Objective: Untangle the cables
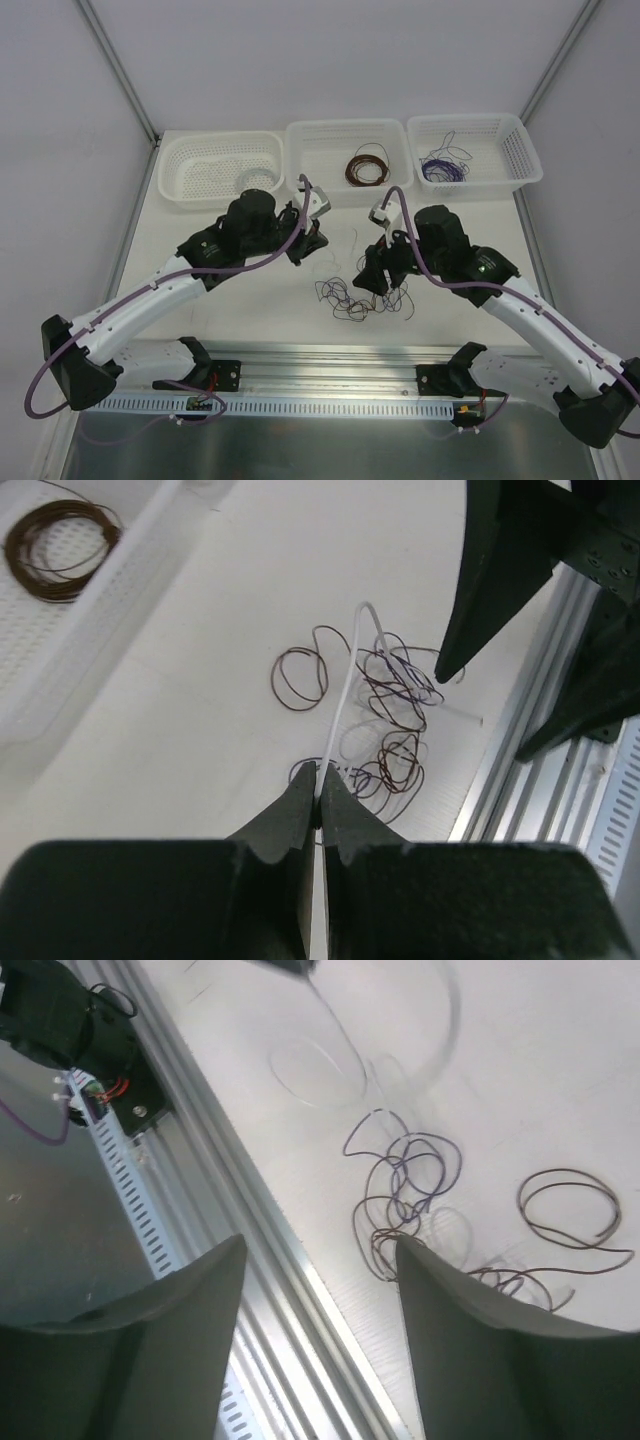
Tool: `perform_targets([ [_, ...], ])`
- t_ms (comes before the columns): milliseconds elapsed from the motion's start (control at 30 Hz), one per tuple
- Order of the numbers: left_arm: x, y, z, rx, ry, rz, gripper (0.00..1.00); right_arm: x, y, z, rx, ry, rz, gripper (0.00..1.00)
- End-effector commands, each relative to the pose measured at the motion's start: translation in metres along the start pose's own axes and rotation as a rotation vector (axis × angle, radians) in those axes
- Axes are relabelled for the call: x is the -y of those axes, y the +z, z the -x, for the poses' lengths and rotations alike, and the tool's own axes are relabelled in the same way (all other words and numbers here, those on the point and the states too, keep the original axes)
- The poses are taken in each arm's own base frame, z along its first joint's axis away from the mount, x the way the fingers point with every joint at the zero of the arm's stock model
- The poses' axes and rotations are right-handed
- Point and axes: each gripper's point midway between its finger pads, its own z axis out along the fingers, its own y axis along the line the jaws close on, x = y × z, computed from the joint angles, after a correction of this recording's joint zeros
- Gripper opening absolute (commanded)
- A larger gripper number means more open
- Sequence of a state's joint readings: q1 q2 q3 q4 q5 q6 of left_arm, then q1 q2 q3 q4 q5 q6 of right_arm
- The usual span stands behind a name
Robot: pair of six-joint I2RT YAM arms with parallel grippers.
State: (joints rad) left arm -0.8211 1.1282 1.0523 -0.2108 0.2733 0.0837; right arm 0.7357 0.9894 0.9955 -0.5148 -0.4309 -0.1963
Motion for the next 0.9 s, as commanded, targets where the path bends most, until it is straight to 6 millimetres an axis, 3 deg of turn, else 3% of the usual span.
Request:
perform_targets([
  [0,-0.028,-0.031,0.055,0.135,-0.041,0.159,0.0,0.01,-0.013,0.008,0.079,-0.013,-0.095,0.67],
  [100,-0.039,-0.045,0.072,0.166,-0.07,0.206,0.0,0.021,-0.014,0.002,0.102,0.007,-0.154,0.75],
  [267,-0.057,-0.059,0.094,0.212,-0.147,0.298,0.0,0.031,-0.002,-0.006,0.115,0.064,-0.187,0.77],
  [367,-0.085,-0.071,0.105,0.233,-0.182,0.422,0.0,0.038,0.006,-0.013,0.111,0.11,-0.209,0.76],
  [533,-0.157,-0.097,0.103,0.239,-0.287,0.661,0.0,0.043,0.009,-0.021,0.1,0.132,-0.231,0.77],
  [567,-0.167,-0.106,0.112,0.262,-0.289,0.698,0.0,0.043,0.009,-0.023,0.097,0.137,-0.233,0.79],
  [667,-0.207,-0.123,0.116,0.269,-0.302,0.803,0.0,0.046,0.008,-0.03,0.081,0.144,-0.251,0.91],
  [700,-0.222,-0.119,0.11,0.245,-0.317,0.831,0.0,0.048,0.008,-0.034,0.07,0.15,-0.264,0.94],
  [767,-0.254,-0.135,0.107,0.249,-0.342,0.915,0.0,0.05,0.007,-0.037,0.059,0.154,-0.273,1.0],
  [800,-0.273,-0.13,0.096,0.221,-0.369,0.944,0.0,0.051,0.006,-0.039,0.052,0.155,-0.284,1.0],
  [867,-0.303,-0.145,0.093,0.228,-0.402,1.018,0.0,0.053,0.005,-0.042,0.043,0.158,-0.295,1.0],
])
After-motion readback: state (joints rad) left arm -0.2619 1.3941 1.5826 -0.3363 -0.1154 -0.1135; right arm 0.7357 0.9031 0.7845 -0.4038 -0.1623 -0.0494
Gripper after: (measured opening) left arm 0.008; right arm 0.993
